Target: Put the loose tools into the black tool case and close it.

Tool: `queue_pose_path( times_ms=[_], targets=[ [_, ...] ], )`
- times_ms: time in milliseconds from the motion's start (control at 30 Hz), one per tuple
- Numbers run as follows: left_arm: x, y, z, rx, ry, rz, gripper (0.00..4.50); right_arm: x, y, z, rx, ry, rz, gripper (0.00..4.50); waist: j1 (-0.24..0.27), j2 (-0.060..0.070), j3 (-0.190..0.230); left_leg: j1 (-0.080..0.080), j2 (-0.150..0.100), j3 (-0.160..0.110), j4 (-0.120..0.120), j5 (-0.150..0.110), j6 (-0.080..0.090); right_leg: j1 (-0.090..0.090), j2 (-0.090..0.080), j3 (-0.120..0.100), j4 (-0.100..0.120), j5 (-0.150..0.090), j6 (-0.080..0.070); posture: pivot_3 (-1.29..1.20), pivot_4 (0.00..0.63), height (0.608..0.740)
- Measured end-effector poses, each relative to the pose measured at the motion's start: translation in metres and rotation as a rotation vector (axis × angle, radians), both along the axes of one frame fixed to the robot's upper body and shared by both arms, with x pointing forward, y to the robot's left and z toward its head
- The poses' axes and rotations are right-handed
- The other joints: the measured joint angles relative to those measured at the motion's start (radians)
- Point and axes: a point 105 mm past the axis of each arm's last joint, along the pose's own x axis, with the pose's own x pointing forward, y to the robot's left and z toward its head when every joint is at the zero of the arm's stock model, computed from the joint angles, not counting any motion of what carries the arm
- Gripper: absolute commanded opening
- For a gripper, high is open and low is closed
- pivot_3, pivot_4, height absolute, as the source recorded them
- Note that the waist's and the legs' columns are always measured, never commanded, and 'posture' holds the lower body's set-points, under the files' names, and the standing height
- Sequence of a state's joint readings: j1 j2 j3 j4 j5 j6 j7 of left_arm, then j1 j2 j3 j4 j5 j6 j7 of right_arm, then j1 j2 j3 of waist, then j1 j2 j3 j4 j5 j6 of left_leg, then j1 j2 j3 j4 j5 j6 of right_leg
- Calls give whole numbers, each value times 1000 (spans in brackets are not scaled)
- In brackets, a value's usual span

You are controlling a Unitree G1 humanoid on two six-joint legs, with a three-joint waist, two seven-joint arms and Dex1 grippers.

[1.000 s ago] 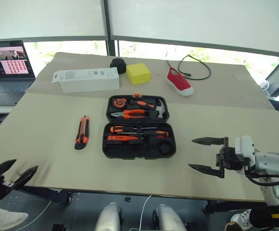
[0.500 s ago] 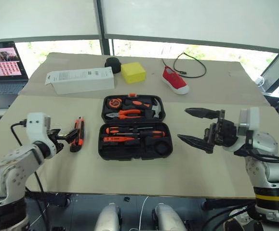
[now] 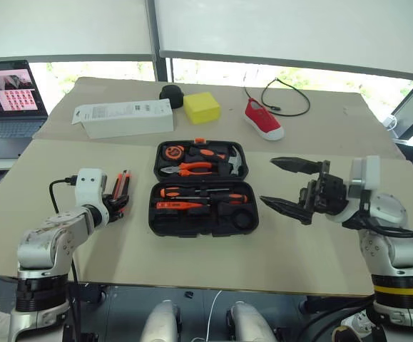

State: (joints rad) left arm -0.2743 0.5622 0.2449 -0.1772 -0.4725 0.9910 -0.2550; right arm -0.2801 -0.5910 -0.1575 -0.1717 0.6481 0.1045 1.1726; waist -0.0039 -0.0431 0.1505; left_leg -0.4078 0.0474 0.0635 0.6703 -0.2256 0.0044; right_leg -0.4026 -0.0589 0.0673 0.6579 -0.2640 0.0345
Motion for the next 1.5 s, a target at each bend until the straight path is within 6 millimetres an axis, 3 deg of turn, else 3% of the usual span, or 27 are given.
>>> queue_pose_path(
  times_ms=[100,200,300,333,533,700,1200,1400,1433,1500],
  targets=[
    [0,0,12,27,-65,-182,1704,-2,-3,-4,-27,24,-6,4500,-4,0,0,-2,0,1,0,0,0,-2,0,0,-1,0,0,0,150,740],
    [-2,-8,46,113,-205,-488,1704,-2,-8,-5,-111,56,-16,4500,-6,0,1,-4,0,4,-1,0,0,-3,0,-1,-2,0,-1,0,150,740],
    [-16,-40,74,216,-294,-897,1704,-2,-8,-12,-212,98,-20,4500,0,0,1,-6,1,6,-1,0,0,-2,0,-3,-7,0,-1,0,150,740],
    [-22,-51,74,245,-269,-1027,1704,-1,-9,-15,-239,114,-26,4500,1,1,1,-7,0,7,-2,0,0,-2,0,-3,-9,0,-1,0,150,740],
    [-40,-95,44,303,-84,-1356,1704,-3,-14,-35,-437,175,-22,4500,2,1,1,-11,1,6,-2,-1,1,-4,2,-2,-11,0,1,0,150,740],
    [-40,-108,21,426,10,-1413,1704,-9,-3,-39,-445,224,16,4500,-4,1,1,-11,1,6,-2,-1,1,-5,3,-2,-10,0,1,0,150,740],
    [-32,-139,17,477,-13,-1396,1704,-10,5,-38,-406,246,20,4500,7,1,1,-12,1,4,1,-1,2,-3,3,-2,-10,0,2,0,150,740],
    [-32,-137,17,508,13,-1420,1704,-9,6,-38,-399,248,14,4500,7,1,1,-12,1,4,2,-1,2,-3,3,-3,-10,0,2,0,150,740],
    [-32,-136,18,512,20,-1421,2703,-9,6,-39,-399,248,13,4500,4,1,1,-12,1,4,2,-1,2,-3,3,-3,-10,0,2,0,150,740],
    [-31,-135,19,502,21,-1407,3379,-9,5,-38,-397,248,9,4500,2,1,1,-12,1,4,2,-1,3,-4,3,-3,-10,0,2,0,150,740]
  ],
)
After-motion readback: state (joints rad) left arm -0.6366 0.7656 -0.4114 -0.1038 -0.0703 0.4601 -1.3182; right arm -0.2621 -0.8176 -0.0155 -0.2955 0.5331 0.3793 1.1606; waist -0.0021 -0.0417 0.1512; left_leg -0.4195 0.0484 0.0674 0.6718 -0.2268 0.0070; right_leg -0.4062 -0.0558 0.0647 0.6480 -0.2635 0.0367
